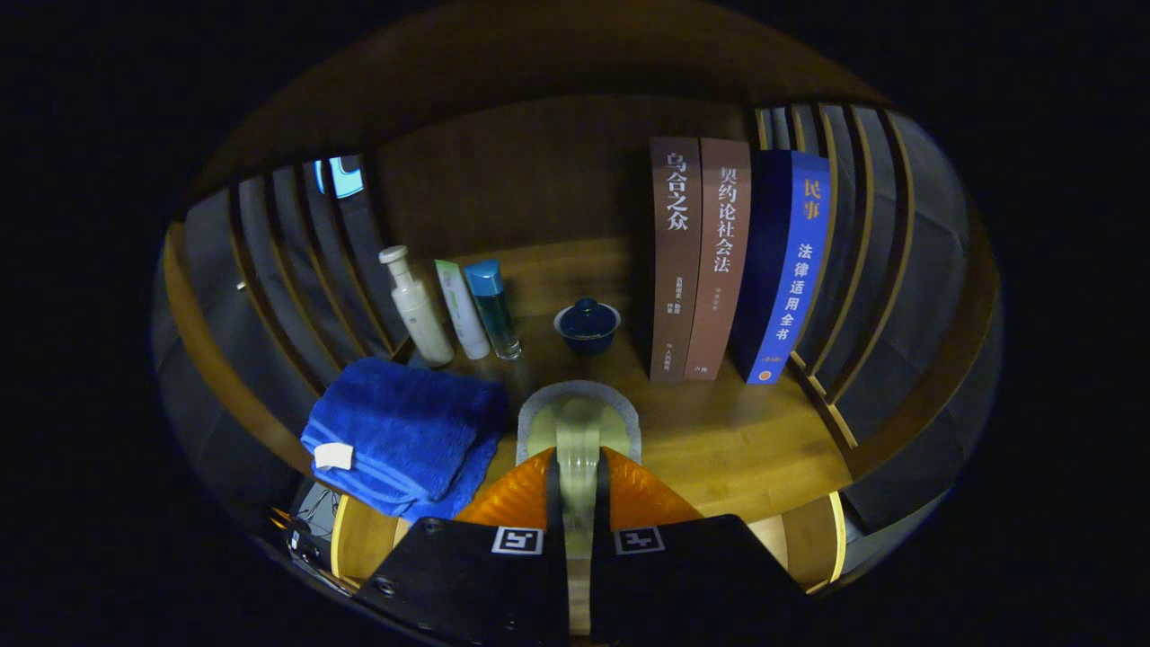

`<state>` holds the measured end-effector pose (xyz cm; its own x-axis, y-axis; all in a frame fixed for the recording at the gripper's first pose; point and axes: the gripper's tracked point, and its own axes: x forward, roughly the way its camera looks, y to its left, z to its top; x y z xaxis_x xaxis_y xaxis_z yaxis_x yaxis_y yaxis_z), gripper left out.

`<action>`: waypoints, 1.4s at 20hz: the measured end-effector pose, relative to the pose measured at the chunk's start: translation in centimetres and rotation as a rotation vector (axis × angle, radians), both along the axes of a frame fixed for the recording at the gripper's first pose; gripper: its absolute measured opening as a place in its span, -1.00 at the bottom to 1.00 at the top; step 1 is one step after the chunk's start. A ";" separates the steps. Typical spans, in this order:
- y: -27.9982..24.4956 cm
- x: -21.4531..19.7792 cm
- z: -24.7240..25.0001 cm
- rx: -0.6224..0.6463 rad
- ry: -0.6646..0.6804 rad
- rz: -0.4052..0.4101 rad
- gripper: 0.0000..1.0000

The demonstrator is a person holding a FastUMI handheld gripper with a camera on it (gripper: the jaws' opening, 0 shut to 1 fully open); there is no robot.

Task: Pull open the drawer, take out the items inside it, and place them on the countertop above the cabinet.

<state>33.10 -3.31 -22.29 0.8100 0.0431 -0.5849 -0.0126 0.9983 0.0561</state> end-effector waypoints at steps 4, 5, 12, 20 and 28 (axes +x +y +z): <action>0.2 2.0 -2.0 0.005 0.049 -0.003 -0.72; 0.2 2.4 -2.4 0.005 0.057 -0.002 -0.72; -0.4 3.6 -2.8 0.003 0.057 -0.010 -0.54; -1.4 3.3 -2.0 0.021 0.024 -0.031 0.75; -0.6 -2.0 1.3 -0.017 -0.150 0.004 1.00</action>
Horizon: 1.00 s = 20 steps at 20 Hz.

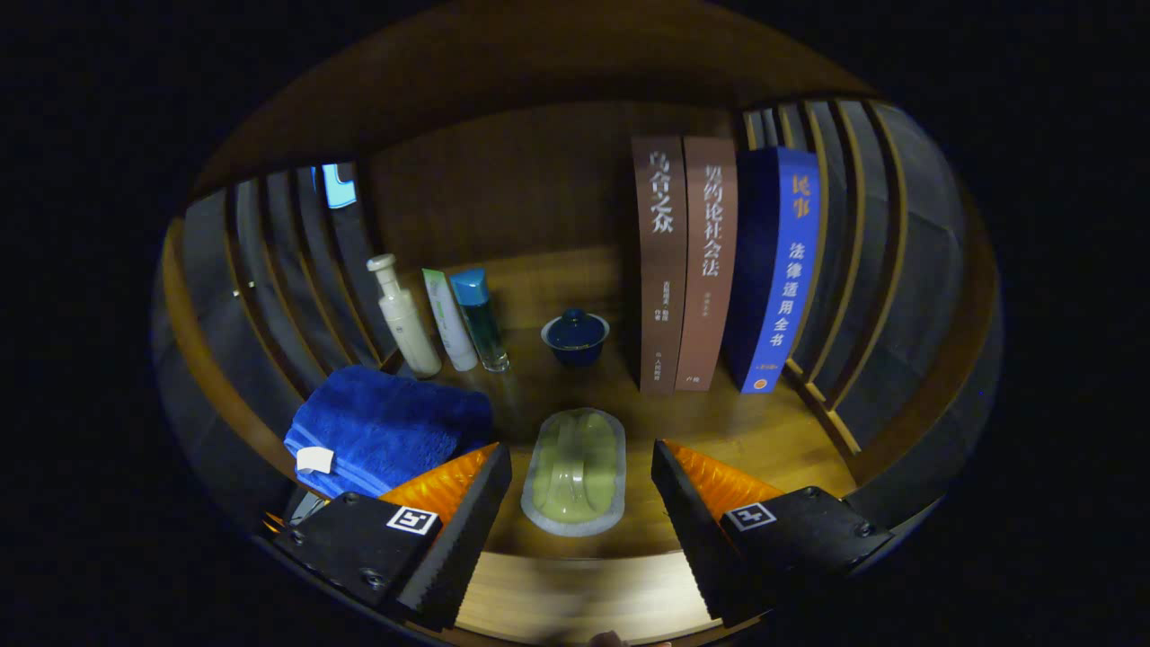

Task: Pull open the drawer, take out the items inside it, and place them on the countertop above the cabinet.

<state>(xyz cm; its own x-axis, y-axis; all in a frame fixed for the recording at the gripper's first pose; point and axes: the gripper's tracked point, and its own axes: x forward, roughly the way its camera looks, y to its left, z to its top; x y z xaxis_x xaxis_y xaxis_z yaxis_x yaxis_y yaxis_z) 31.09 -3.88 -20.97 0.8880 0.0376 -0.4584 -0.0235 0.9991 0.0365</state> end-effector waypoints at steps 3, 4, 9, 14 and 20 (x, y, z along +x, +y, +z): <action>0.6 -3.6 2.9 0.006 -0.130 0.010 1.00; 1.0 -5.1 3.9 0.012 -0.182 0.022 1.00; 1.5 -13.8 6.3 0.005 -0.384 0.021 0.99; 1.7 -21.1 3.6 -0.014 -0.420 0.013 0.99; 1.8 -26.2 -4.0 -0.005 -0.328 -0.037 0.99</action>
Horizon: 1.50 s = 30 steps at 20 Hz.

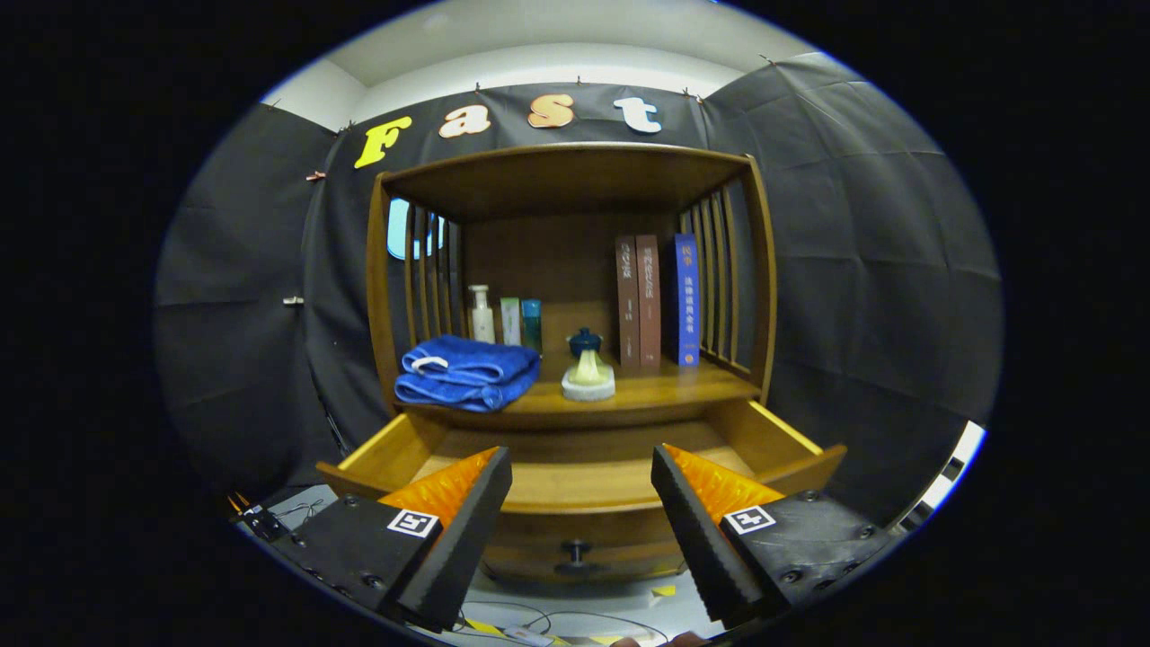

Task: Pull open the drawer, take out the items inside it, and place them on the countertop above the cabinet.

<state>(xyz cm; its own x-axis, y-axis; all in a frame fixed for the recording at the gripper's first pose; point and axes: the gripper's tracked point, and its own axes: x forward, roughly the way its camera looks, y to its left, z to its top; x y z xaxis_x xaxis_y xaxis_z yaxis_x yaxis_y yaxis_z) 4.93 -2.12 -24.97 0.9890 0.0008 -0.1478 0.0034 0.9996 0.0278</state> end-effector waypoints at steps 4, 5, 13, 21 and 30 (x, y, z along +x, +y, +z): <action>0.2 -1.6 -3.5 -0.041 0.006 -0.012 0.99; 0.2 -1.8 -4.2 -0.055 0.005 -0.012 0.99; 0.4 0.4 -9.6 0.000 0.075 -0.004 1.00; 1.0 2.9 -11.9 -0.045 0.122 0.006 1.00; 1.3 4.2 -11.2 0.001 0.069 0.021 0.99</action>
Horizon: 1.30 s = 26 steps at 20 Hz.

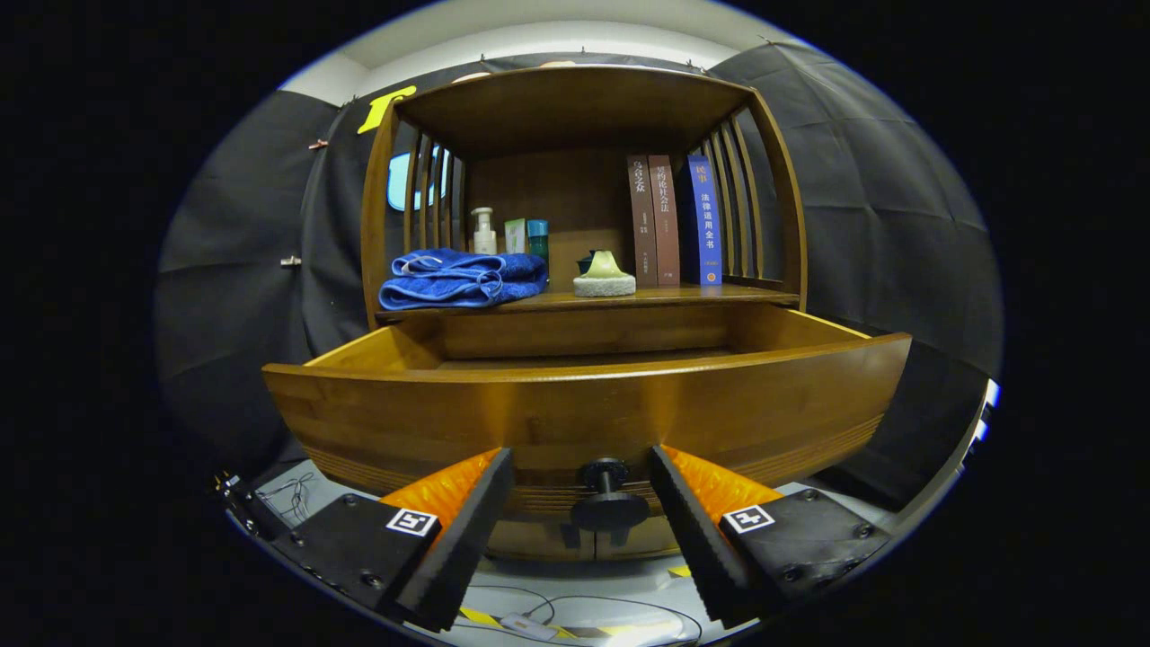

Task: Pull open the drawer, take out the items inside it, and place them on the countertop above the cabinet.

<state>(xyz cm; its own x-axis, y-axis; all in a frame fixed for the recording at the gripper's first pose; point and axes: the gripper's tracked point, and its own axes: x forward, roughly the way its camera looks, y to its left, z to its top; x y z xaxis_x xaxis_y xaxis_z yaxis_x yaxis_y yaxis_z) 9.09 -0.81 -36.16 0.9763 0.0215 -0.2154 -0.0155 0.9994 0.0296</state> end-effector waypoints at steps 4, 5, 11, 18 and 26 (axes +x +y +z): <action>0.0 2.4 0.6 -0.011 -0.002 0.000 1.00; 0.0 3.3 0.5 -0.010 -0.003 -0.001 1.00; 0.1 7.1 0.4 -0.004 0.014 0.015 1.00; 0.1 11.2 0.2 -0.013 0.022 0.024 0.96; 0.2 14.8 0.1 0.009 0.026 0.025 0.95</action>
